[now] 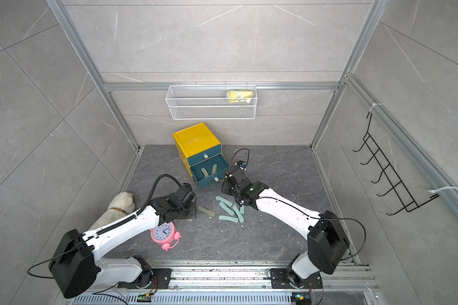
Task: Place the fruit knives into the drawer by color
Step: Pick up the fruit knife from the center of the board.
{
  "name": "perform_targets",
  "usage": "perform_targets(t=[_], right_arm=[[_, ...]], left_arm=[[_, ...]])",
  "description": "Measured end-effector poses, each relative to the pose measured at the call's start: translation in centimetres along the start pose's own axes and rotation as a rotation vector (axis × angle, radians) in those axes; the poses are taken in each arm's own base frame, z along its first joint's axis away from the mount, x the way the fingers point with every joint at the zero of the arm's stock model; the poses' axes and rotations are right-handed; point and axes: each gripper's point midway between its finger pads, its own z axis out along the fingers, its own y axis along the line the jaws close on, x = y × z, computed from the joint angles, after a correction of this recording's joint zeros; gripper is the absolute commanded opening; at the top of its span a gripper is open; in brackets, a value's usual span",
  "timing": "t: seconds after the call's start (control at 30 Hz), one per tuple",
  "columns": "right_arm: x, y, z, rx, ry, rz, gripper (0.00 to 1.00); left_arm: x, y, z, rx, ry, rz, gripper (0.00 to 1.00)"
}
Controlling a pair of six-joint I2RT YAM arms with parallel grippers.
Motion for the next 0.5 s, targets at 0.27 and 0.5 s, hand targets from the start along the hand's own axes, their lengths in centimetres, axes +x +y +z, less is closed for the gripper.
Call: perform_targets(t=[0.27,0.5], right_arm=[[0.9,-0.9,0.3,0.018,0.017,0.007,0.46],[1.2,-1.3,0.3,0.023,0.021,0.021,0.46]], left_arm=[[-7.7,-3.0,-6.4,0.083,-0.200,0.016,0.17],[-14.9,-6.6,-7.4,0.094,-0.309,0.078,0.17]])
